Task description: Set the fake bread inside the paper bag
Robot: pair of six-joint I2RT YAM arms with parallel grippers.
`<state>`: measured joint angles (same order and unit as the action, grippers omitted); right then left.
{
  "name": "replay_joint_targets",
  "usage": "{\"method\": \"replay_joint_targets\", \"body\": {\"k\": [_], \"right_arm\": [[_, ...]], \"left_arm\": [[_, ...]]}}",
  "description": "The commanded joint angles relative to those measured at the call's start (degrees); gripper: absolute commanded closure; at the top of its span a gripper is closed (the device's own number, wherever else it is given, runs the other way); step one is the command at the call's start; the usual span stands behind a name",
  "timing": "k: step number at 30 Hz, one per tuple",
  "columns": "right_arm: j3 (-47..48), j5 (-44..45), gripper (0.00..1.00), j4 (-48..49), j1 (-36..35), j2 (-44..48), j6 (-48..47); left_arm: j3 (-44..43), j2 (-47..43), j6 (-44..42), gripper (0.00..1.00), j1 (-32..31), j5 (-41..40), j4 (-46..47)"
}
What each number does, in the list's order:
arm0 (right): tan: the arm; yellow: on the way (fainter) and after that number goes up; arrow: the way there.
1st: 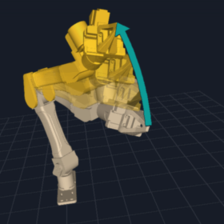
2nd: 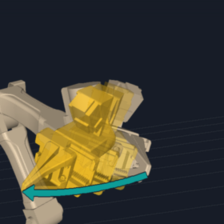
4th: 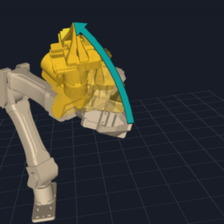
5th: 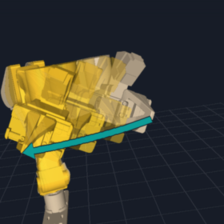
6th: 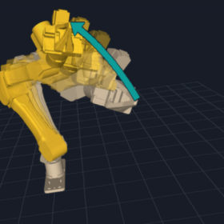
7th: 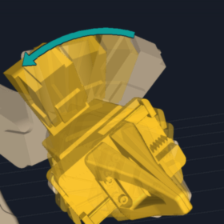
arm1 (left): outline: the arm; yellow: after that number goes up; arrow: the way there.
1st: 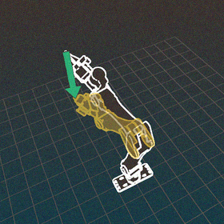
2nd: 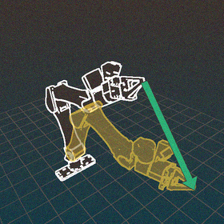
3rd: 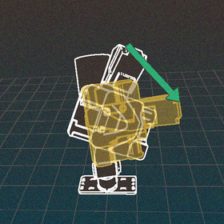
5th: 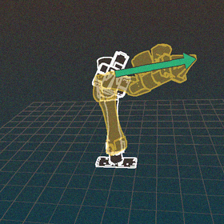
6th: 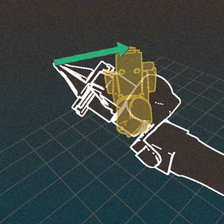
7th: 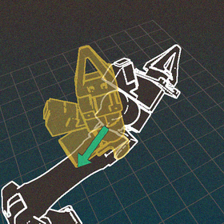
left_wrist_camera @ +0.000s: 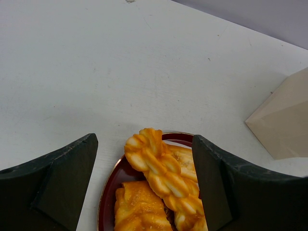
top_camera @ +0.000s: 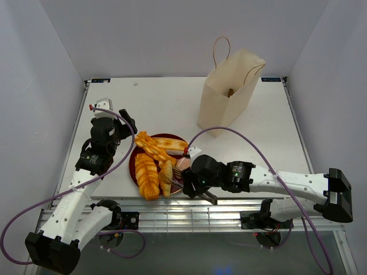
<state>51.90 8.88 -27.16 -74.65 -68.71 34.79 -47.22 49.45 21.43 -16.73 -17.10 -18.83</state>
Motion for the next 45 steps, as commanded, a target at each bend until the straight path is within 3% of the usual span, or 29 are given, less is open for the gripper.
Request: {"method": "replay_joint_targets", "body": {"k": [1, 12, 26, 38, 45], "right_arm": [[1.36, 2.36, 0.4, 1.58, -0.32, 0.59, 0.46], [2.24, 1.4, 0.44, 2.46, -0.32, -0.72, 0.02], [3.47, 3.42, 0.59, 2.37, -0.41, 0.93, -0.24], [6.89, 6.14, 0.6, 1.85, -0.41, 7.79, -0.68], [10.49, 13.87, 0.59, 1.41, -0.32, 11.66, -3.58]], "left_arm": [[0.46, -0.58, 0.1, 0.11, -0.32, 0.58, 0.99], [0.46, -0.58, 0.1, 0.11, -0.23, 0.58, 0.99], [0.38, -0.41, 0.19, 0.11, -0.32, 0.93, 0.99], [0.55, -0.67, 0.19, 0.11, -0.23, 0.93, 0.99], [0.38, -0.58, 0.19, 0.11, -0.23, 1.02, 0.99]]}}
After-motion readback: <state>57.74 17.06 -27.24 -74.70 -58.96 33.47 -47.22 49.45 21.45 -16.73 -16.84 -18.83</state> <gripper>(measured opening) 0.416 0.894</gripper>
